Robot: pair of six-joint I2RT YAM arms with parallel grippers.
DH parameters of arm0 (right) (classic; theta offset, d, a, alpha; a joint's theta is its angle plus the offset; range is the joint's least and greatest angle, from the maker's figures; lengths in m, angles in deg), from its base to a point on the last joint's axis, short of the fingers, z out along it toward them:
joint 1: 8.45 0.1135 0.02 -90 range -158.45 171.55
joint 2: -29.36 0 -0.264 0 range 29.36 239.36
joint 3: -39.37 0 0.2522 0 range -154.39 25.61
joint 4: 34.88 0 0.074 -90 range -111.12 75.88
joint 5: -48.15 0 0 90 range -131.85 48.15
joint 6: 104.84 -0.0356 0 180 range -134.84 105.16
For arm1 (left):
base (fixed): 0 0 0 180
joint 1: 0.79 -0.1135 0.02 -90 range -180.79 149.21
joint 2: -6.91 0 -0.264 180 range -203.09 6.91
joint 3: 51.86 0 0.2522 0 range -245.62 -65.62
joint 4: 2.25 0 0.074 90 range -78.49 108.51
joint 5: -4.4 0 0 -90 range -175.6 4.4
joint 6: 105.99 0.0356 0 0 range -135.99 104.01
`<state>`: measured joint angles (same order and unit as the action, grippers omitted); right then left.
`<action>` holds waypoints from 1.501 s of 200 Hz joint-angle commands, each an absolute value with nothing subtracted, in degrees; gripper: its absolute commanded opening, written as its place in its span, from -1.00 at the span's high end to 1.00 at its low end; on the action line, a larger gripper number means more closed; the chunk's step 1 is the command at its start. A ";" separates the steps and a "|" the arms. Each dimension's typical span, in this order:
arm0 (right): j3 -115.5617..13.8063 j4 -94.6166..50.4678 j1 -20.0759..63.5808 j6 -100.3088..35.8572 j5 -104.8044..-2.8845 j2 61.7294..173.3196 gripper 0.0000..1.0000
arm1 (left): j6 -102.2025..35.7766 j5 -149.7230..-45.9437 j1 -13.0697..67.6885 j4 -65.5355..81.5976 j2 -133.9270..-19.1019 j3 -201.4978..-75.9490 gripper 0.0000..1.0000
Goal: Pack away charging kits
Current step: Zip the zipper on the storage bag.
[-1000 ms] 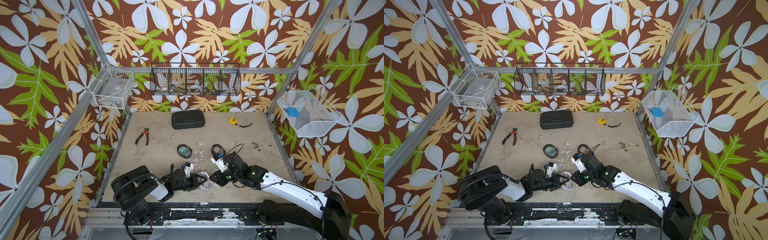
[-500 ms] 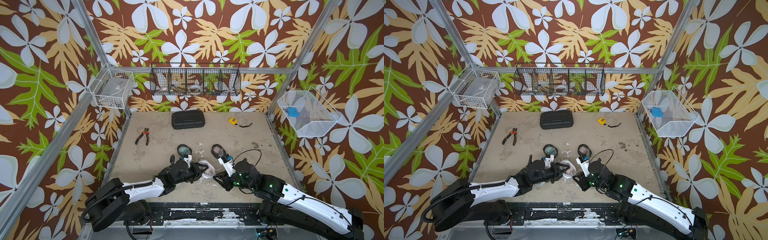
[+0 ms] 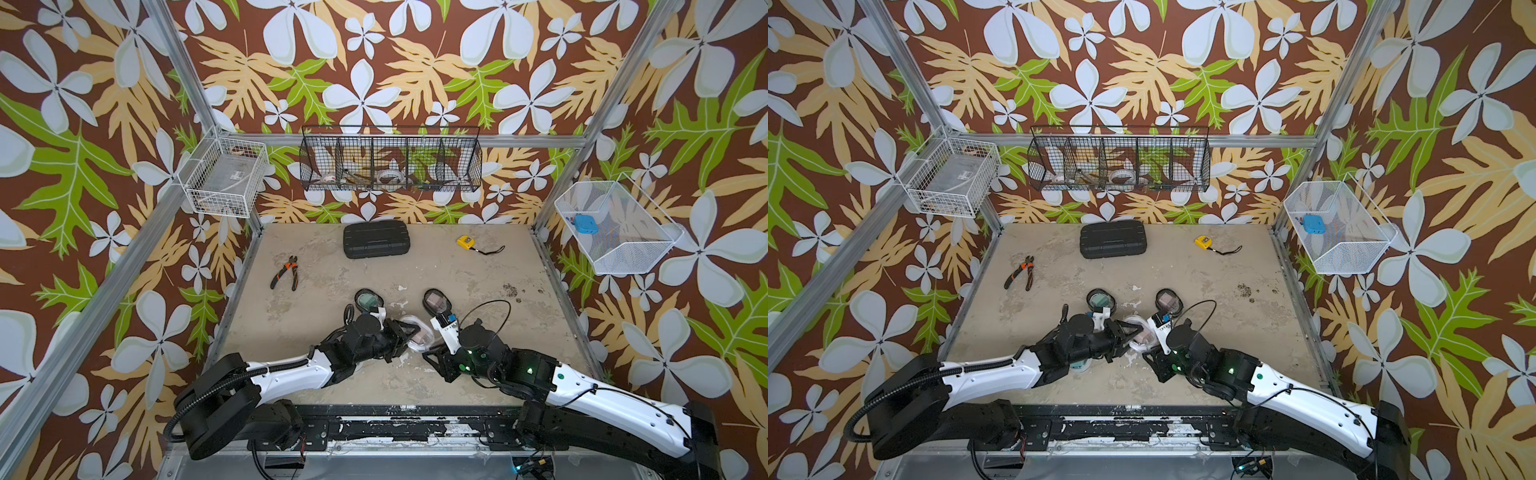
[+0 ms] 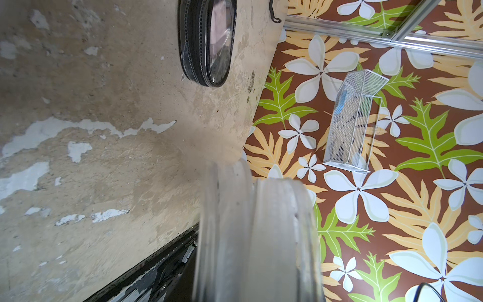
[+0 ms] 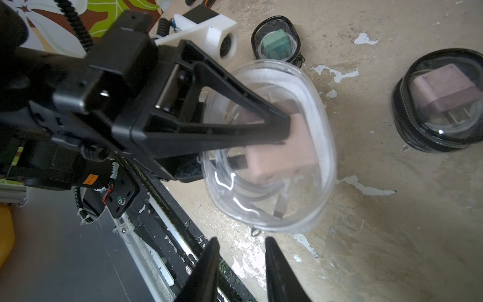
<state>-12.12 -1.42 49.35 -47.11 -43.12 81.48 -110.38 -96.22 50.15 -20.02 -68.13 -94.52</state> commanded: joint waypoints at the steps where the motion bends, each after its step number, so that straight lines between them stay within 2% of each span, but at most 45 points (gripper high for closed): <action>1: -12.52 -3.39 49.47 -46.64 -41.01 82.00 0.37 | -111.19 -96.68 50.03 -20.66 -67.88 -94.93 0.61; 48: -13.77 -4.87 49.47 -45.70 -41.29 84.91 0.40 | -111.16 -96.43 50.02 -21.23 -66.82 -94.52 0.60; 77: -13.94 -5.81 49.47 -45.74 -41.36 86.91 0.52 | -111.00 -97.03 50.01 -21.93 -66.94 -94.53 0.61; 103: -14.55 -4.36 49.47 -46.25 -39.17 88.12 0.72 | -111.01 -97.39 49.99 -22.48 -66.61 -94.11 0.61; 124: -14.29 -3.59 49.42 -46.54 -38.40 87.29 1.00 | -111.05 -96.83 49.95 -22.23 -65.93 -93.64 0.64; 188: -11.35 2.85 49.47 -47.80 -33.53 82.40 1.00 | -109.64 -95.25 49.74 -19.34 -65.00 -93.52 0.90; 236: -12.48 6.86 49.42 -46.49 -28.13 82.36 1.00 | -105.98 -97.02 48.77 -17.02 -65.14 -94.74 0.92; 263: -12.88 6.25 48.89 -43.91 -24.46 82.45 1.00 | -101.70 -102.85 47.82 -19.58 -65.28 -94.27 1.00; 300: -13.70 2.95 43.02 -36.98 -30.75 83.99 1.00 | -90.52 -117.66 44.86 -17.01 -65.24 -96.65 1.00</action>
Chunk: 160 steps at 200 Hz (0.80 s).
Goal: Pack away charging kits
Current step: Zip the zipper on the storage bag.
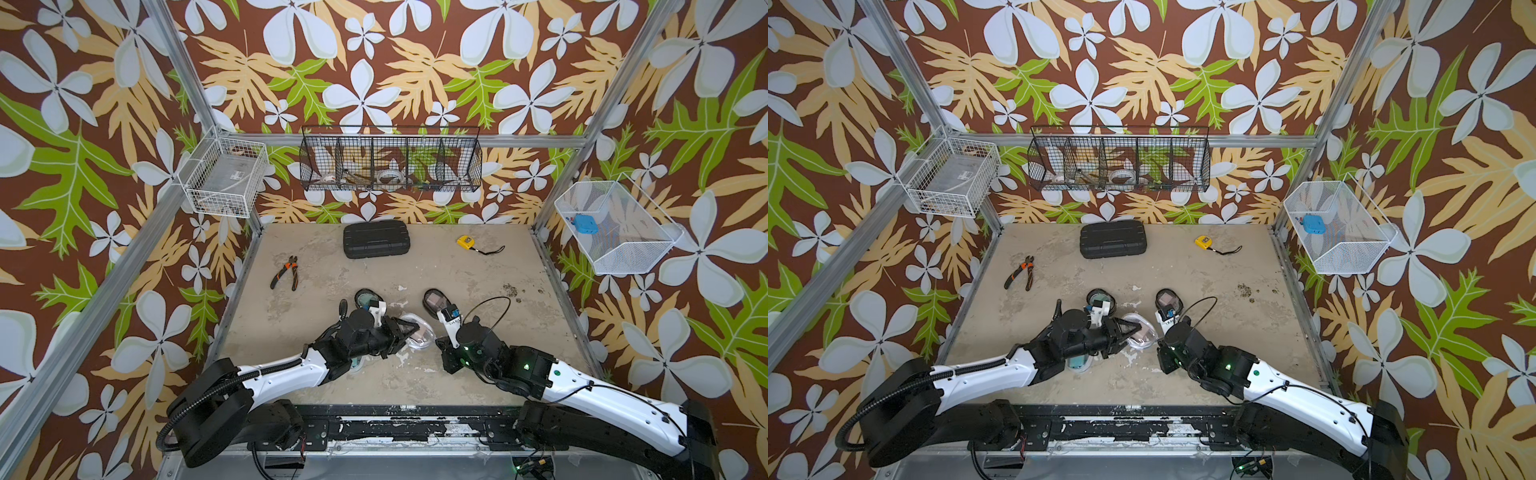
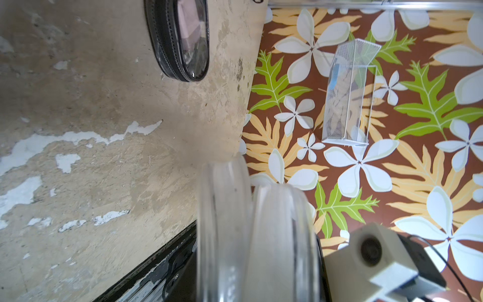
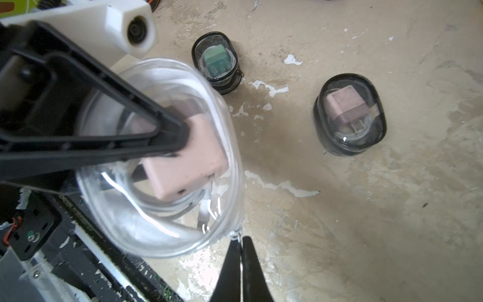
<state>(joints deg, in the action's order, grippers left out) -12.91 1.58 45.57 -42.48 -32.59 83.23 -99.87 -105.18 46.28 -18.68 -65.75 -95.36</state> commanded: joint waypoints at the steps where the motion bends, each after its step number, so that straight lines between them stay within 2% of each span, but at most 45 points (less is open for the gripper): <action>1: -13.73 2.91 42.95 -36.81 -30.80 84.01 1.00 | -90.22 -117.98 44.75 -16.73 -65.16 -96.73 1.00; 26: -16.90 1.65 42.81 -33.12 -33.33 85.50 1.00 | -84.75 -122.71 41.39 -11.62 -63.04 -96.91 1.00; 44: -18.75 -0.03 42.79 -29.45 -39.95 86.40 1.00 | -81.30 -125.38 38.41 -9.27 -61.95 -96.73 1.00; 78: -21.89 2.86 43.03 -25.92 -46.24 89.82 1.00 | -71.37 -129.94 35.56 -3.39 -62.37 -100.77 1.00; 111: -25.53 8.70 43.19 -23.35 -43.16 90.67 1.00 | -58.94 -131.82 35.02 8.93 -65.19 -106.20 1.00; 139: -26.79 11.58 43.19 -22.06 -37.64 90.18 1.00 | -56.42 -133.07 33.74 10.10 -65.47 -105.02 1.00; 160: -28.28 12.89 42.85 -22.29 -42.10 90.31 1.00 | -53.68 -133.87 33.75 11.29 -65.56 -105.37 1.00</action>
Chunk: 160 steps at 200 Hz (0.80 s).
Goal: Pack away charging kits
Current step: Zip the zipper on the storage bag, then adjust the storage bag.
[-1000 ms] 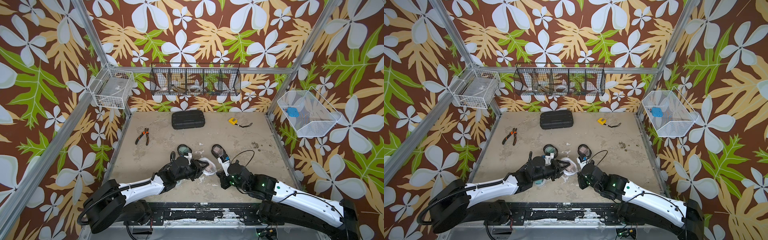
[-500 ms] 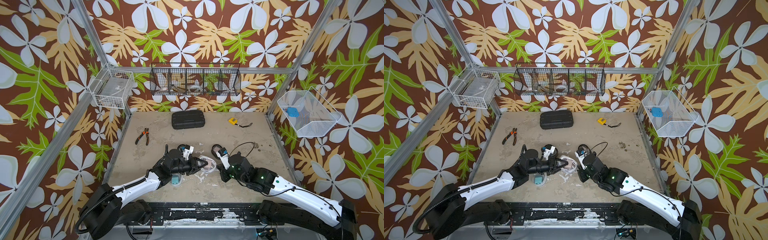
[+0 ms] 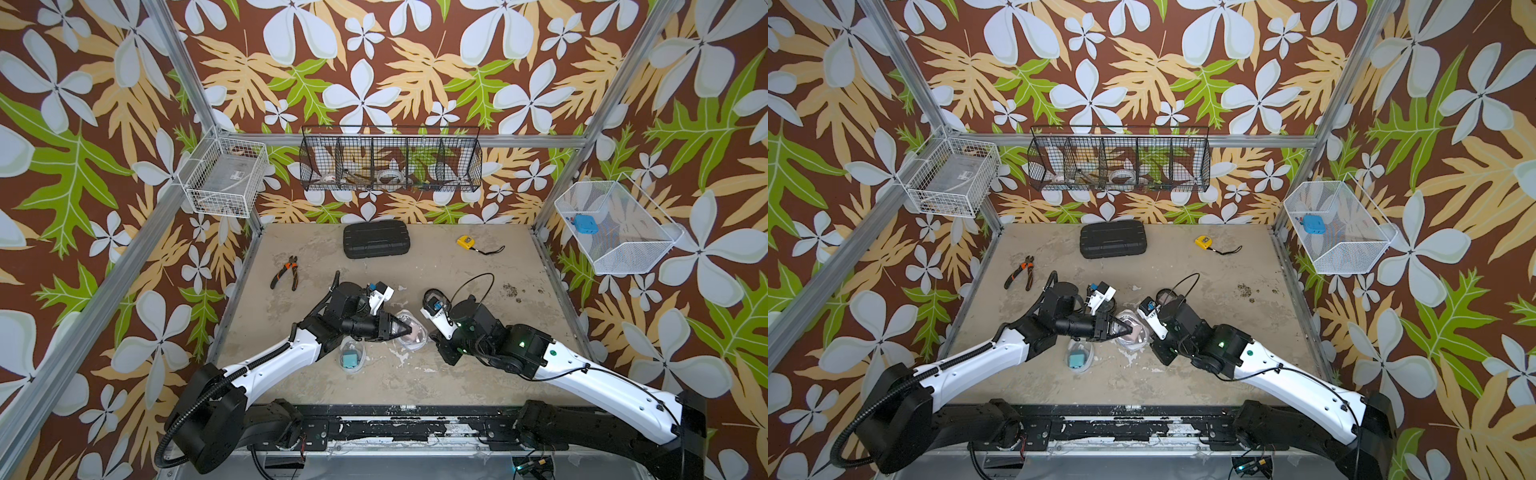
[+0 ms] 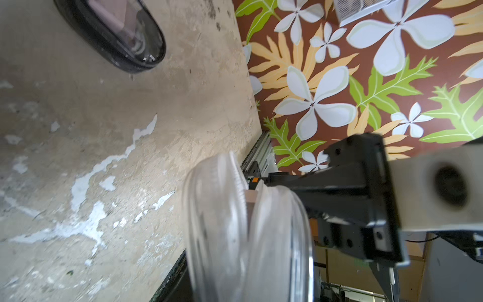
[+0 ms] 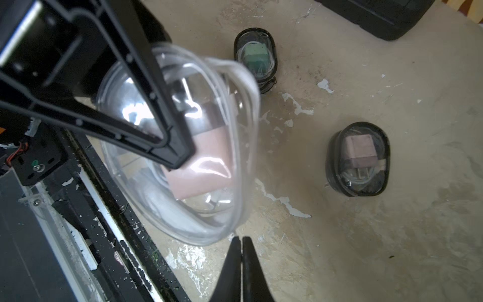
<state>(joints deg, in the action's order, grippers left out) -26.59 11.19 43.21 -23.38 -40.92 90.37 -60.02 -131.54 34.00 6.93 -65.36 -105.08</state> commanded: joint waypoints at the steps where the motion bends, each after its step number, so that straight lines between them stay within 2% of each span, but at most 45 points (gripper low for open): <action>1: -28.36 12.93 42.82 -22.34 -42.50 90.29 1.00 | -53.38 -133.90 33.71 11.40 -65.53 -105.45 1.00; 15: -30.99 14.25 42.62 -22.98 -49.08 89.64 0.37 | -50.73 -133.69 33.75 12.88 -65.26 -106.24 1.00; 25: -32.30 14.34 42.61 -23.49 -53.54 88.61 0.08 | -48.27 -134.48 33.79 13.87 -64.83 -106.94 1.00; 53: -33.62 10.88 40.72 -25.64 -63.26 87.60 -0.23 | -44.24 -139.87 34.71 13.98 -63.53 -107.86 1.00; 71: -33.54 8.01 36.27 -26.90 -73.81 88.63 -0.32 | -40.94 -141.92 36.32 15.82 -62.87 -109.04 1.00; 99: -33.42 7.13 33.17 -26.05 -80.46 89.65 -0.40 | -37.82 -144.95 39.28 17.31 -62.19 -109.31 1.00; 121: -32.95 6.05 33.03 -26.09 -87.17 90.67 -0.40 | -35.98 -146.16 41.08 17.76 -61.82 -109.46 1.00; 160: -30.61 7.42 33.03 -25.92 -89.17 92.02 -0.33 | -33.78 -148.49 41.31 18.09 -61.03 -111.22 1.00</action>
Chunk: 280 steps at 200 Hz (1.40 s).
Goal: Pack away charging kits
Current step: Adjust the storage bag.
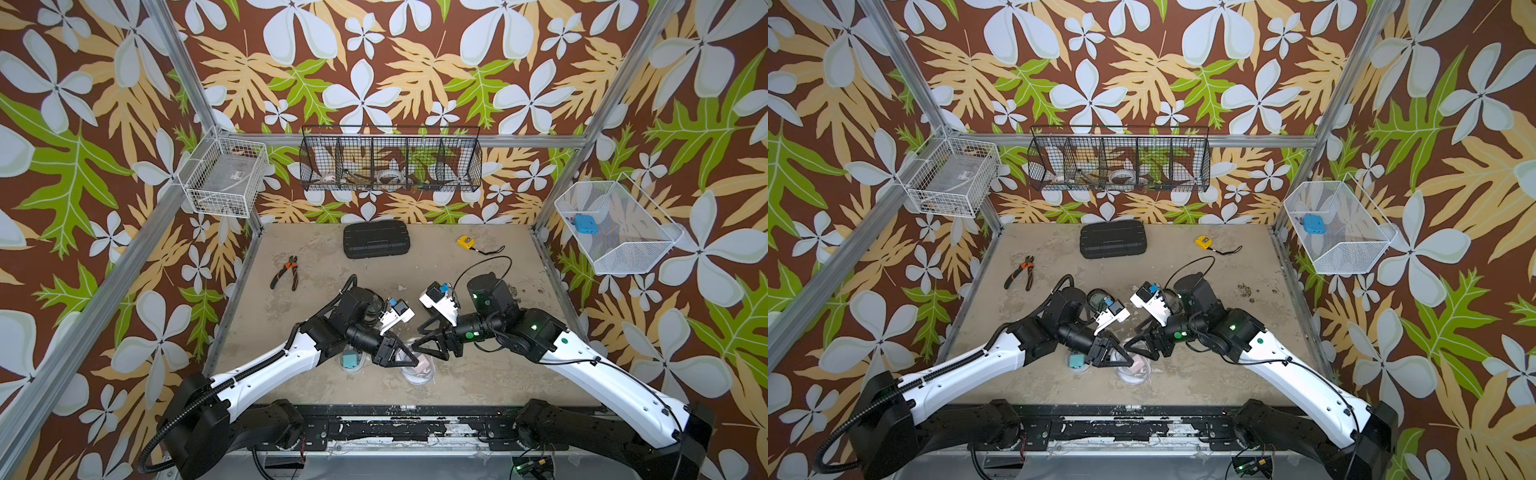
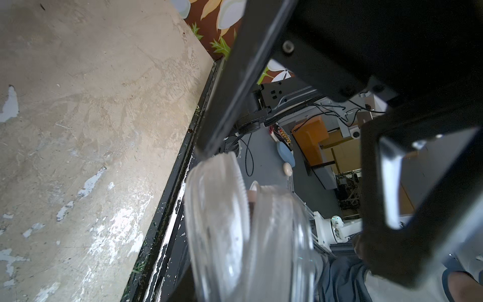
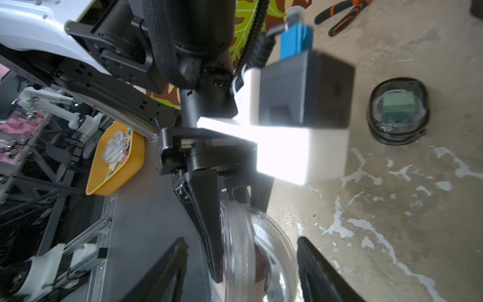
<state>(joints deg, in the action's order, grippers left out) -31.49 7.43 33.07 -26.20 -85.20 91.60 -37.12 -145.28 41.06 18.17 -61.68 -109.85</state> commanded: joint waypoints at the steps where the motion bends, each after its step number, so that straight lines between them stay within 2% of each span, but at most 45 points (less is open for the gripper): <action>1: -30.54 7.43 33.03 -25.92 -89.15 92.07 -0.33 | -33.67 -148.51 41.31 18.18 -61.02 -111.32 1.00; 14: -29.80 7.36 33.03 -26.08 -90.14 92.20 -0.27 | -32.55 -148.45 41.31 19.40 -60.94 -112.33 1.00; 36: -28.35 5.03 32.97 -28.06 -91.67 91.79 -0.01 | -31.27 -148.58 41.38 21.00 -61.74 -113.55 1.00; 85: -26.29 3.82 33.03 -30.08 -95.94 93.08 1.00 | -25.52 -144.24 41.65 27.75 -62.70 -116.64 1.00; 118: -24.45 2.28 33.03 -31.69 -95.70 92.69 1.00 | -24.74 -143.72 41.66 28.08 -62.07 -117.87 0.96; 135: -23.64 -0.77 33.03 -34.34 -95.88 91.70 1.00 | -24.37 -143.40 41.62 28.60 -62.21 -117.78 0.85; 144: -23.36 -2.86 32.95 -36.31 -95.69 90.95 1.00 | -24.55 -143.33 41.57 28.66 -62.34 -117.58 0.70; 155: -23.01 -5.86 32.63 -39.93 -94.90 90.05 1.00 | -25.44 -143.55 41.36 28.38 -62.11 -116.77 0.40; 171: -22.42 -10.23 31.82 -46.25 -93.27 88.81 1.00 | -28.33 -145.51 40.34 25.87 -60.39 -114.03 0.15; 187: -22.29 -12.39 31.54 -51.57 -89.26 87.74 1.00 | -38.53 -147.56 39.39 14.63 -56.65 -108.38 0.05; 209: -20.52 -17.14 31.53 -59.67 -85.47 86.35 1.00 | -57.75 -144.91 39.29 -9.13 -51.97 -100.03 -0.11; 225: -17.64 -23.88 31.54 -65.90 -84.39 85.04 1.00 | -69.02 -141.28 39.29 -24.52 -51.35 -95.49 -0.13; 245: -17.14 -24.19 31.54 -67.15 -80.11 83.79 1.00 | -80.18 -135.87 39.29 -40.22 -51.72 -91.02 -0.13; 258: -16.89 -23.76 31.54 -67.28 -78.01 83.29 1.00 | -84.09 -133.50 39.29 -45.96 -52.18 -89.48 -0.13; 280: -14.74 -27.29 31.54 -70.11 -76.50 82.47 1.00 | -85.97 -132.08 39.33 -47.29 -52.83 -89.18 -0.11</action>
